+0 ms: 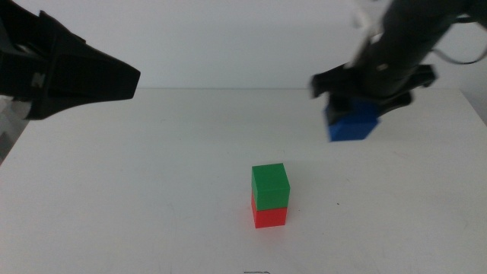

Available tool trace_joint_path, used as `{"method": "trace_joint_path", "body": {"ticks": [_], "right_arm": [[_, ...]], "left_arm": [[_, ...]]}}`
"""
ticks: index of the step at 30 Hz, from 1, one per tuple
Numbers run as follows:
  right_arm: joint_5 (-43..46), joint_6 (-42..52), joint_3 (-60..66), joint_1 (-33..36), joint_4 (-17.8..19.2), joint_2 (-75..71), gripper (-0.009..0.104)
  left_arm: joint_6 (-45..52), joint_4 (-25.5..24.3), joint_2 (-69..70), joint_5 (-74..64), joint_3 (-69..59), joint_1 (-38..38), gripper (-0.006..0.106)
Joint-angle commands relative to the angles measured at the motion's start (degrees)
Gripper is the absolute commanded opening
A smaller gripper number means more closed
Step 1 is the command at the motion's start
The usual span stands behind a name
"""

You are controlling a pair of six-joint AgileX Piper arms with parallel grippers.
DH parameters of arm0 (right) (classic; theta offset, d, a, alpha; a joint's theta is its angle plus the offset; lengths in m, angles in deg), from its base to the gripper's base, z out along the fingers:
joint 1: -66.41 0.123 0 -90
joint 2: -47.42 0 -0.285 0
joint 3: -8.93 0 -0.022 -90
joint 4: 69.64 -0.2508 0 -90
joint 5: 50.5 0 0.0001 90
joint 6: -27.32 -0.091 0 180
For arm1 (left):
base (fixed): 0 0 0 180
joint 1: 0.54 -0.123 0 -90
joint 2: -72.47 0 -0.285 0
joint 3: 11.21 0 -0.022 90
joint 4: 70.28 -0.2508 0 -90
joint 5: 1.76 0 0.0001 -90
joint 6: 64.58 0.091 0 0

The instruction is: Stack red cubes first, then green, then blue cubes in a specific spot.

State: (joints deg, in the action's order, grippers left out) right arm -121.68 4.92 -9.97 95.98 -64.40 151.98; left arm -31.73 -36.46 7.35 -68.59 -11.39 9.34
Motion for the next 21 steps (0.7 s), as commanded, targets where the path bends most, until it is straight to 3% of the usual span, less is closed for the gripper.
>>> {"method": "trace_joint_path", "body": {"ticks": [1, 12, 21], "right_arm": [[-3.0, -2.2, -2.4, 3.6, 2.8, -1.8, -0.001], [-3.0, -5.0, -8.4, 11.0, 2.1, 6.8, -0.001], [-3.0, -5.0, -8.9, 12.1, 0.9, 9.8, -0.001]], "left_arm": [[-0.3, 2.4, 0.3, 2.9, 1.3, 0.1, 0.091], [-0.3, 2.3, 0.3, 2.9, 1.3, 0.1, 0.091], [-0.3, 2.3, 0.3, 2.9, 1.3, 0.1, 0.091]]}}
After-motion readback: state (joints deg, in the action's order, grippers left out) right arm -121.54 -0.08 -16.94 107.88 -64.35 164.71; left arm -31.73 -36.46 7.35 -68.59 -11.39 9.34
